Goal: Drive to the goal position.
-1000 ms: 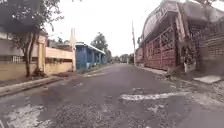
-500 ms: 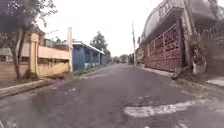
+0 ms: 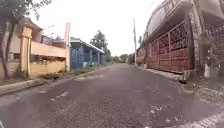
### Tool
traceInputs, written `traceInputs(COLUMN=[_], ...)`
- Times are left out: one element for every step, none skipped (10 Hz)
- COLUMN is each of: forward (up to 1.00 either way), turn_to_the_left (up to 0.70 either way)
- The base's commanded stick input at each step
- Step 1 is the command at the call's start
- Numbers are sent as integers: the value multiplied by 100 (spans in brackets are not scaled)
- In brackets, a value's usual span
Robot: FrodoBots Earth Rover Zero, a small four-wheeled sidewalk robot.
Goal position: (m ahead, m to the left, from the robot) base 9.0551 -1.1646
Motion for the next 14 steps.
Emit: traceInputs(forward=[100, 100, 100, 100, 100, 100, 100, 100, 100, 100, 100, 100, 100, 100], turn_to_the_left=[-23, -4, 0, 0, 0, 0, 0, 0, 0, 0, 0, 0, 0, 0])
